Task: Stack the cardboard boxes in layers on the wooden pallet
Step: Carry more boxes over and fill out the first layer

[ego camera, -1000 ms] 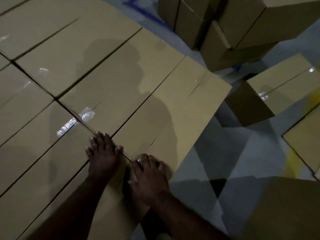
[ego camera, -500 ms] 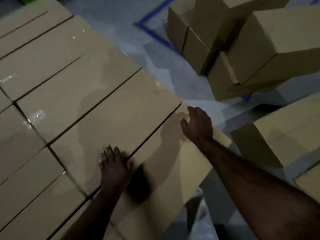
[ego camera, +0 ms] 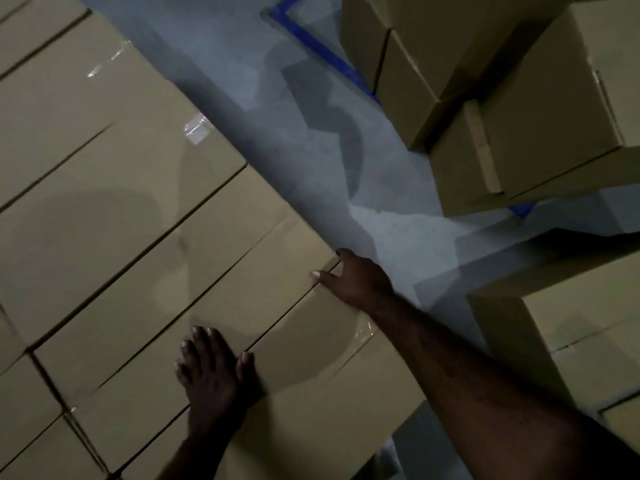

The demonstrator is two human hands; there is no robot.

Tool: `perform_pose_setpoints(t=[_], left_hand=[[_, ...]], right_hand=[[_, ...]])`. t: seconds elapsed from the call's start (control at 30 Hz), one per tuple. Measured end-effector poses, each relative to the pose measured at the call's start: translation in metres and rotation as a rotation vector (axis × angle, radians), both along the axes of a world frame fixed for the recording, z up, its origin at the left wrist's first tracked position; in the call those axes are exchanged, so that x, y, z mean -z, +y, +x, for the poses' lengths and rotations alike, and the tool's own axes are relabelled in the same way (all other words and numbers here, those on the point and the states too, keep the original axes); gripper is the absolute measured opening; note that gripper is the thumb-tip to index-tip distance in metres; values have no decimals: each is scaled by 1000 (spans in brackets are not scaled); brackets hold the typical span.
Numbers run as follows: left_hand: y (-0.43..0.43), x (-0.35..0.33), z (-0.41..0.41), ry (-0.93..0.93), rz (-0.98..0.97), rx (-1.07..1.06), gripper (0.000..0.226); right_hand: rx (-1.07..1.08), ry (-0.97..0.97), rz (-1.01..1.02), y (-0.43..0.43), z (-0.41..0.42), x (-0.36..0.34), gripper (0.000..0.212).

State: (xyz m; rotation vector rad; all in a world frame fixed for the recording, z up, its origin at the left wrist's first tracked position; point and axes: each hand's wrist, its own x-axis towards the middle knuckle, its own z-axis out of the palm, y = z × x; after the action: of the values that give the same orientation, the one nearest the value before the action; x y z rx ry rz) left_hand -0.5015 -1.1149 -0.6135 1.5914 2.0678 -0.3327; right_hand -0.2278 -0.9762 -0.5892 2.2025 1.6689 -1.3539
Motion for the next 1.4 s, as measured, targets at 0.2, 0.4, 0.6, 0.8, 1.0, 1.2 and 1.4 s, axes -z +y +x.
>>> perform_pose_setpoints(t=[0.2, 0.4, 0.6, 0.8, 1.0, 1.2, 1.4], left_hand=[[3, 1, 13, 1, 99, 56, 91], [30, 13, 35, -25, 208, 152, 78], [32, 9, 38, -72, 229, 119, 75], [121, -5, 57, -101, 316, 50, 69], [249, -9, 65, -118, 369, -259, 84], [322, 9, 98, 26, 333, -331, 82], [323, 6, 103, 33, 259, -332, 76]], right_hand=[[-60, -39, -27, 9, 1, 3, 87], [5, 51, 20, 7, -18, 1, 83], [2, 23, -72, 30, -18, -7, 71], [-51, 1, 157, 90, -60, 1, 86], [-113, 12, 227, 95, -77, 15, 77], [-177, 249, 40, 107, -59, 22, 75], [-3, 182, 99, 171, -49, 14, 36]])
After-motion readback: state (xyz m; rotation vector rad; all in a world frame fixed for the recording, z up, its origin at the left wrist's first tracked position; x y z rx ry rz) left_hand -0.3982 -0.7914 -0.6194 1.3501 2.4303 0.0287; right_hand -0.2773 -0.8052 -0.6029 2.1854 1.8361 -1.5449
